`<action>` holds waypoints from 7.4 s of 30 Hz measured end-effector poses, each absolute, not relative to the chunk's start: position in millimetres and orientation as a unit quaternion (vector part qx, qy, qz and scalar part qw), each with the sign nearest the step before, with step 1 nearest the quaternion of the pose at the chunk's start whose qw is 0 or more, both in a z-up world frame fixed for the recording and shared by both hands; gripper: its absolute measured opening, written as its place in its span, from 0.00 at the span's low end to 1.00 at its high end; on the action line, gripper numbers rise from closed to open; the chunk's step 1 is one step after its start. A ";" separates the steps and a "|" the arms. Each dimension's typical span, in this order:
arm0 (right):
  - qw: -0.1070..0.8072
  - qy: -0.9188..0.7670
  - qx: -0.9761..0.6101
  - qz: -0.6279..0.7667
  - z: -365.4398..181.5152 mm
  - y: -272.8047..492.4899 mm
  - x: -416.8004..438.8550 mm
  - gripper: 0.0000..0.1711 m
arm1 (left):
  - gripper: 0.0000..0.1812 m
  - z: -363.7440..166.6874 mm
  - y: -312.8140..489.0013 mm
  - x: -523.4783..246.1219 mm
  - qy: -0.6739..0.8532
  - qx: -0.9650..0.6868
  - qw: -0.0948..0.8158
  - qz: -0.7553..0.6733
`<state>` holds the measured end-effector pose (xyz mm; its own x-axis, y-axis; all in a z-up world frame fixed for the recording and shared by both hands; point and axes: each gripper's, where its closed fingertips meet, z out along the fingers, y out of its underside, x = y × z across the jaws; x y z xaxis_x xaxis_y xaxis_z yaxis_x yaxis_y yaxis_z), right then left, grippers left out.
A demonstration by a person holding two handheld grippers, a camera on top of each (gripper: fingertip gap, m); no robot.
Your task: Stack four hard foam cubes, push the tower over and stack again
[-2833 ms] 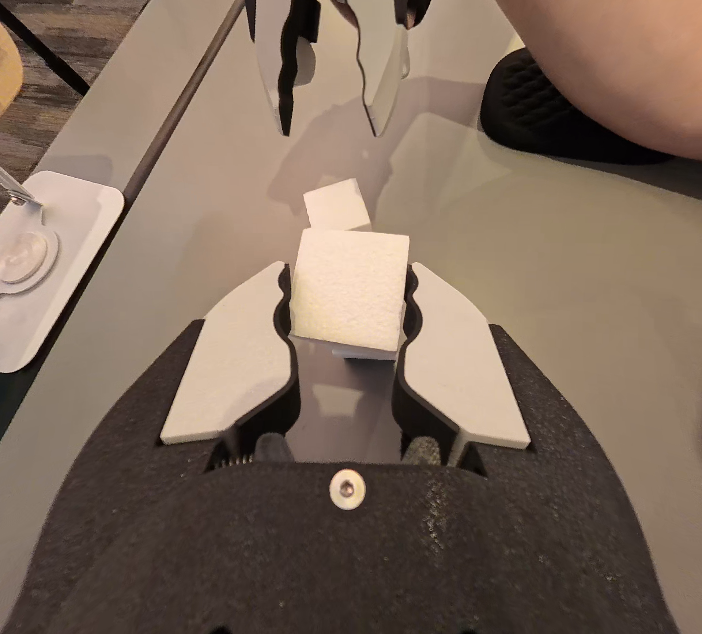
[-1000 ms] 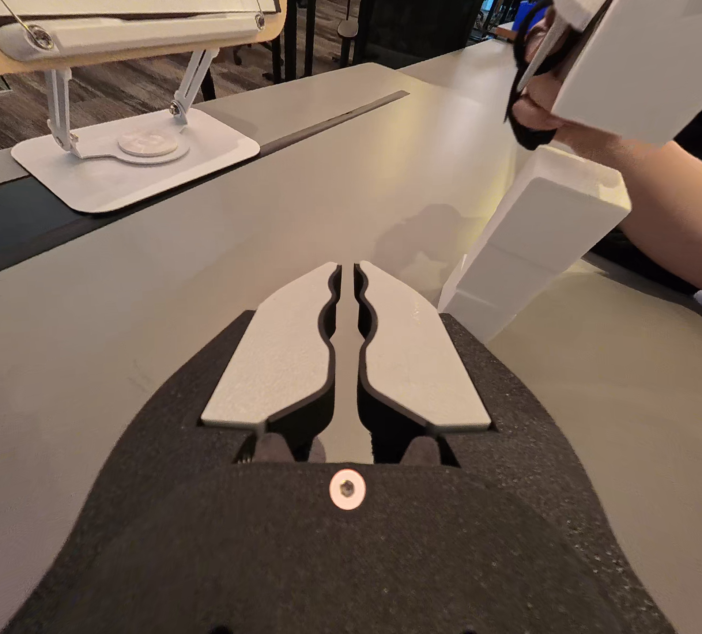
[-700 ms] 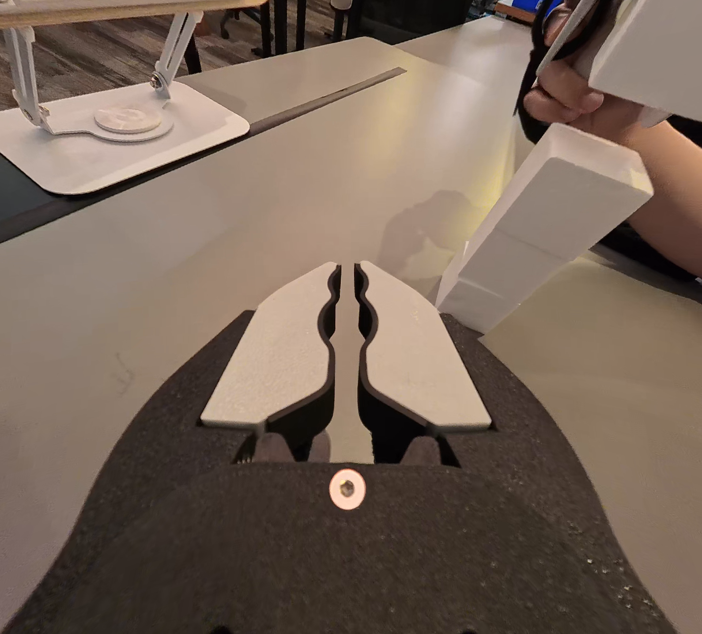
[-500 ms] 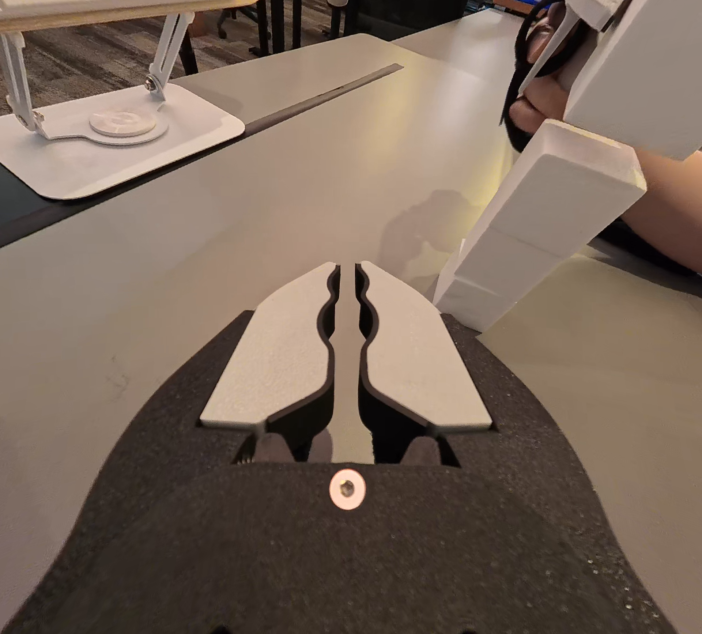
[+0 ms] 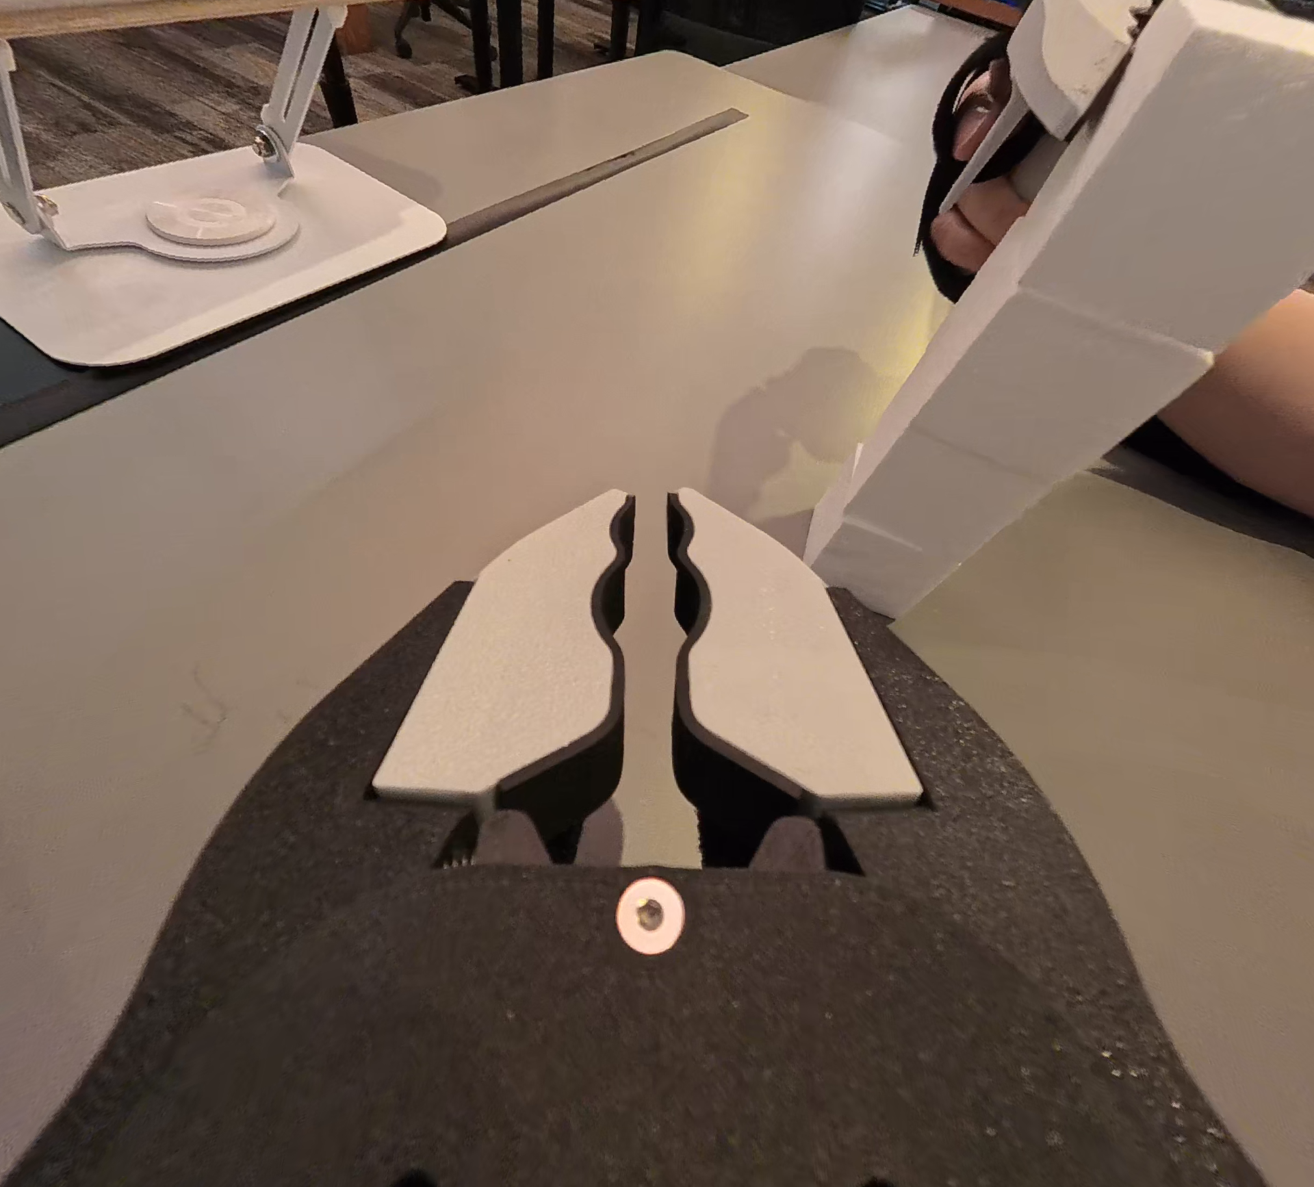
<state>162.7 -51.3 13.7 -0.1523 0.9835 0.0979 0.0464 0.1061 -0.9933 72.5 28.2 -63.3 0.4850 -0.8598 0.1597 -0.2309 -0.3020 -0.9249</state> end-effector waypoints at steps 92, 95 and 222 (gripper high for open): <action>0.579 -0.213 -0.743 0.261 -73.1 -68.7 538.9 0.33 | 0.35 -59.4 -49.9 295.3 0.637 -0.576 0.411 -0.306; 0.578 -0.216 -0.743 0.259 -73.1 -68.0 537.7 0.33 | 0.35 -47.8 -52.3 307.4 0.635 -0.562 0.421 -0.322; 0.165 -0.225 -0.960 0.033 -69.7 -19.8 275.1 0.00 | 0.00 109.4 -0.7 96.2 0.386 -0.682 0.562 -0.266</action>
<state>275.1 -19.8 -69.7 0.8963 0.4433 0.0115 0.4217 -0.8441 -0.3311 96.2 -0.7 109.4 0.5604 -0.8251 -0.0718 -0.2281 -0.0704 -0.9711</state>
